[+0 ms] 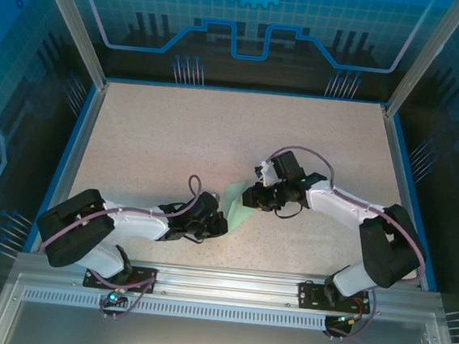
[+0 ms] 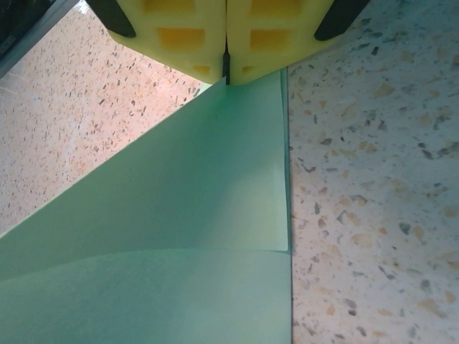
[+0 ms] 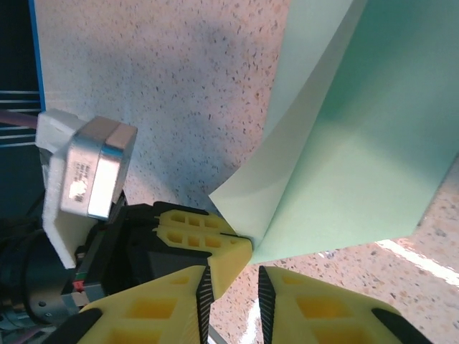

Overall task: Fold a paper plane with a square sheet of paper (pick it up from the middle)
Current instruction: Fourth fold the wing at the center of the table.

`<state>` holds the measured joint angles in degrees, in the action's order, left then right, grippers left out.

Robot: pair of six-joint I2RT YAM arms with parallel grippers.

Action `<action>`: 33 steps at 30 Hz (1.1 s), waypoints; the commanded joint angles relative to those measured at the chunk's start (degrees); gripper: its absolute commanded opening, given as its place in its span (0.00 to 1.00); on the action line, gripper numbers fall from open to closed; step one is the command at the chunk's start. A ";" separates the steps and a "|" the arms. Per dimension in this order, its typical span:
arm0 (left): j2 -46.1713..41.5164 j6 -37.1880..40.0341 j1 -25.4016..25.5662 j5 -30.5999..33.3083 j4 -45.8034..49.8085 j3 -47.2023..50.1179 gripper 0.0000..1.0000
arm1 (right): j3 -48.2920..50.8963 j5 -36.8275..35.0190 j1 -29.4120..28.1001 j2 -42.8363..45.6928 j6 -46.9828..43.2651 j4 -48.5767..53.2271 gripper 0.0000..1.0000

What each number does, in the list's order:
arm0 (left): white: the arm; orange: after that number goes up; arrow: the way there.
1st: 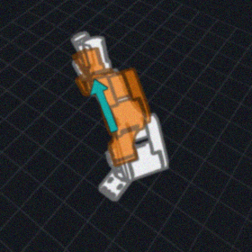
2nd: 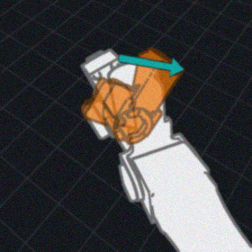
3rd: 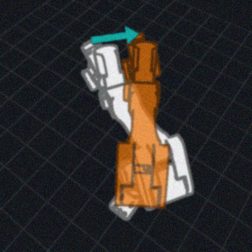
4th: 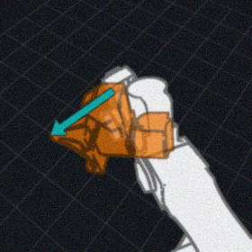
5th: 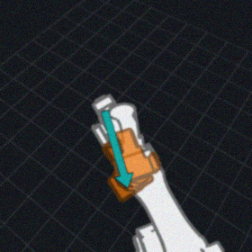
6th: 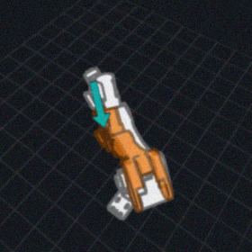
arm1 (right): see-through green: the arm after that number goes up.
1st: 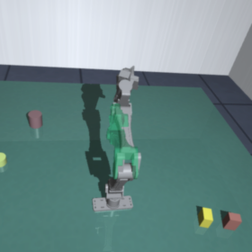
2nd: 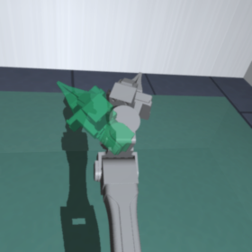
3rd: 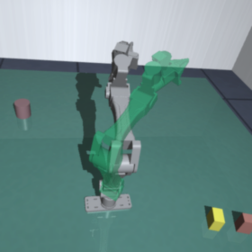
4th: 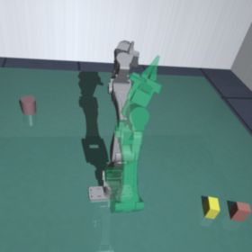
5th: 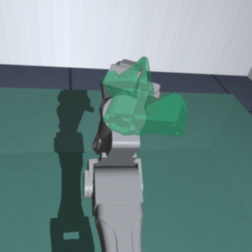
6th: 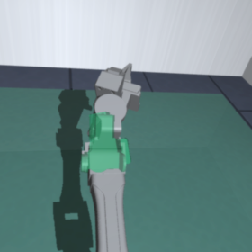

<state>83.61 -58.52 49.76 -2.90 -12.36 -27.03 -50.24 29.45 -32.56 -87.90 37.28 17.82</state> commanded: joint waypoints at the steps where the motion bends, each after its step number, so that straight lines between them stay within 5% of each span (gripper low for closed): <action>1: -1.45 0.16 -0.70 -1.94 -1.35 1.27 0.08 | -2.28 1.46 -2.04 -3.51 0.29 -1.39 0.25; 11: -1.80 0.16 -1.13 -2.48 -1.71 2.01 0.09 | -6.60 1.51 -5.03 -10.41 1.88 -3.23 0.22; 21: -3.26 2.48 -1.24 -1.58 2.95 1.36 0.30 | -7.24 0.34 -5.06 -13.22 2.63 -3.91 0.21; 33: -3.13 5.96 -0.63 -0.71 8.48 -1.36 0.33 | -8.04 0.74 -5.06 -13.09 2.80 -4.11 0.21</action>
<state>81.23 -54.83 48.90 -4.16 -7.68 -26.94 -56.75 30.02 -36.84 -100.68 39.62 14.06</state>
